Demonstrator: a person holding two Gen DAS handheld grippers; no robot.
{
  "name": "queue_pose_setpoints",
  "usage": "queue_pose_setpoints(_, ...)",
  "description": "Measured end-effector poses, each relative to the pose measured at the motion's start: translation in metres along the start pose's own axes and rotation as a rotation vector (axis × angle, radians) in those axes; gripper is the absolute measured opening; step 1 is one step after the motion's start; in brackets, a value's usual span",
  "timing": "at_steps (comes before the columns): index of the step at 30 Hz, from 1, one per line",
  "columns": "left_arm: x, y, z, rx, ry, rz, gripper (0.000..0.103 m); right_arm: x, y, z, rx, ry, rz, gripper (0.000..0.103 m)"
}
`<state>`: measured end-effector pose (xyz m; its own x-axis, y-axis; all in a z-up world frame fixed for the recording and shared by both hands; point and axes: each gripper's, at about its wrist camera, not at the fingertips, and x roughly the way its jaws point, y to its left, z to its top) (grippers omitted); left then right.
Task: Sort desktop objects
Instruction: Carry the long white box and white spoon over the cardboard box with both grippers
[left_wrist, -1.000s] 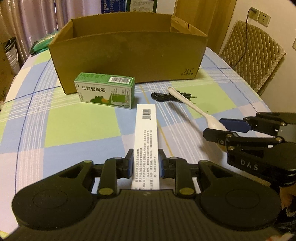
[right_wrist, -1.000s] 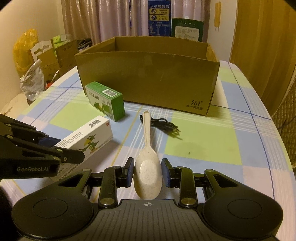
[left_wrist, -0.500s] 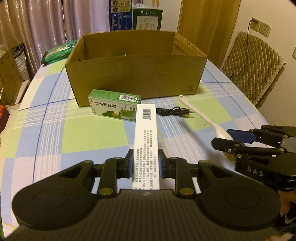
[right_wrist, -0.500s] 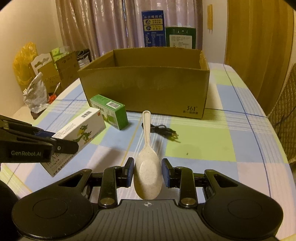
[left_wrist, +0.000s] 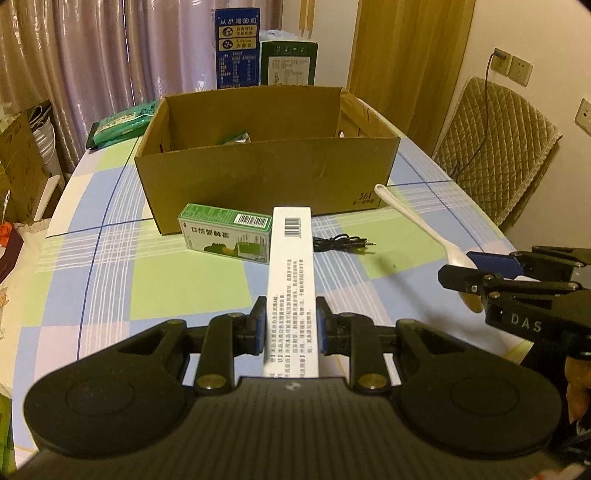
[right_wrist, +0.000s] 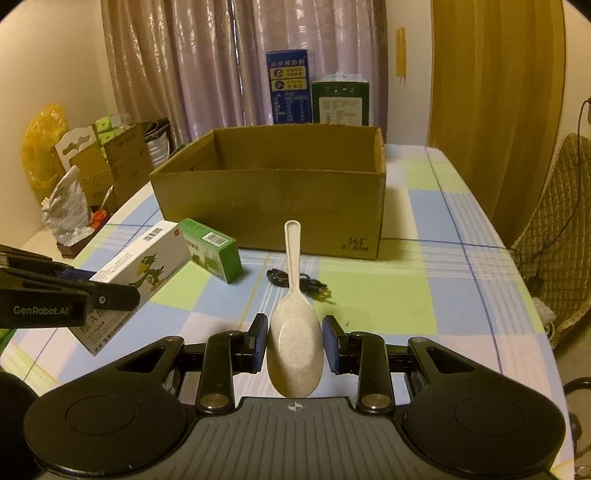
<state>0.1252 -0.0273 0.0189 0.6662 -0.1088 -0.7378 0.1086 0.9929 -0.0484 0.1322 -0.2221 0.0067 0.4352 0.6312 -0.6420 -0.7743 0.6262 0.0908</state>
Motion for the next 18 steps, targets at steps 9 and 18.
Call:
queue_pose_setpoints(9, -0.003, 0.003, 0.003, -0.009, -0.010, -0.003, 0.021, -0.007, -0.003, 0.011, 0.004, -0.013, -0.015, 0.029)
queue_pose_setpoints(18, -0.003, 0.011, 0.010, -0.020, -0.019, 0.002, 0.021, -0.008, -0.002, 0.027, 0.003, -0.024, -0.013, 0.029)
